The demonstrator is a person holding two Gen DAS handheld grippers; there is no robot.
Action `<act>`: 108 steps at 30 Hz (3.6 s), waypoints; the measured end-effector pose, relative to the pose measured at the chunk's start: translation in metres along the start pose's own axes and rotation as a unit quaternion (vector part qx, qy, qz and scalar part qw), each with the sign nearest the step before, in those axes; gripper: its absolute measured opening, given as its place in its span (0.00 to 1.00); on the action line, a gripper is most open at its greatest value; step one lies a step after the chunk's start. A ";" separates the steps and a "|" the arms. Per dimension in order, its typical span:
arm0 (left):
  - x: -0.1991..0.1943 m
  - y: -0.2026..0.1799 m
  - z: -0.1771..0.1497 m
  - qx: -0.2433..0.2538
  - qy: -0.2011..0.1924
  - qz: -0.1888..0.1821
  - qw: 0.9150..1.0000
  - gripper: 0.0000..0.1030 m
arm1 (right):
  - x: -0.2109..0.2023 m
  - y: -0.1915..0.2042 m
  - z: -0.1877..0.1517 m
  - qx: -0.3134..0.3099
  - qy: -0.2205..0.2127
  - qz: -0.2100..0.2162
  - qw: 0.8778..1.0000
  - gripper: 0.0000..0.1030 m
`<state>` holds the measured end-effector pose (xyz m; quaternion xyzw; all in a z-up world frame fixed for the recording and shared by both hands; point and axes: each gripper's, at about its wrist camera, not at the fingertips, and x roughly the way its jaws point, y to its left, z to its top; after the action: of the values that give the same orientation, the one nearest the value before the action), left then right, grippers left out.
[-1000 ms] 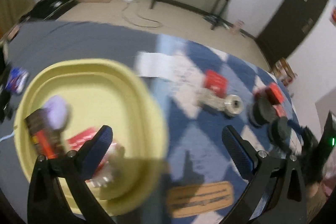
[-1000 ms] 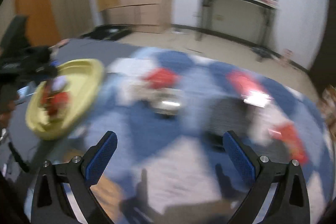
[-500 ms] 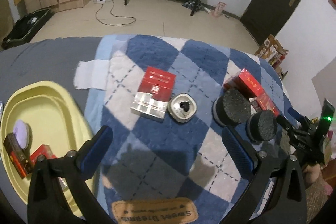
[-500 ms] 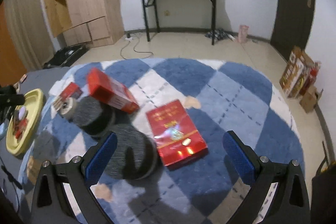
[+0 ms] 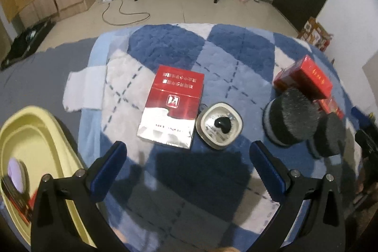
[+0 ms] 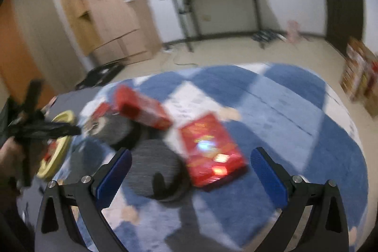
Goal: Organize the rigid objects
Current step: 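Grasp red-silver box with left tool while right tool grasps black foam disc, then place red-silver box and black foam disc into the yellow tray, then grasp the silver tin with left tool while right tool grasps red box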
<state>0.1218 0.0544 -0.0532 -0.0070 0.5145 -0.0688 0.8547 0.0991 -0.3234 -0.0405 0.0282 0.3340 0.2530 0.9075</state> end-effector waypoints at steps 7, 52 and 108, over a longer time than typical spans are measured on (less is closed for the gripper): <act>0.016 0.013 -0.004 -0.004 0.018 0.042 0.999 1.00 | 0.032 0.030 -0.018 -0.078 0.050 -0.007 0.996 0.98; -0.153 0.268 -0.115 -0.213 -0.089 0.121 0.965 0.56 | 0.034 0.241 0.021 -0.203 0.031 0.100 0.974 0.65; -0.053 -0.006 -0.010 -0.006 -0.043 -0.080 0.996 1.00 | 0.016 0.019 0.015 -0.040 0.050 -0.092 0.994 1.00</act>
<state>0.0874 0.0557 -0.0108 -0.0558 0.4753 -0.1333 0.8679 0.1102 -0.2977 -0.0344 -0.0519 0.3695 0.1829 0.9096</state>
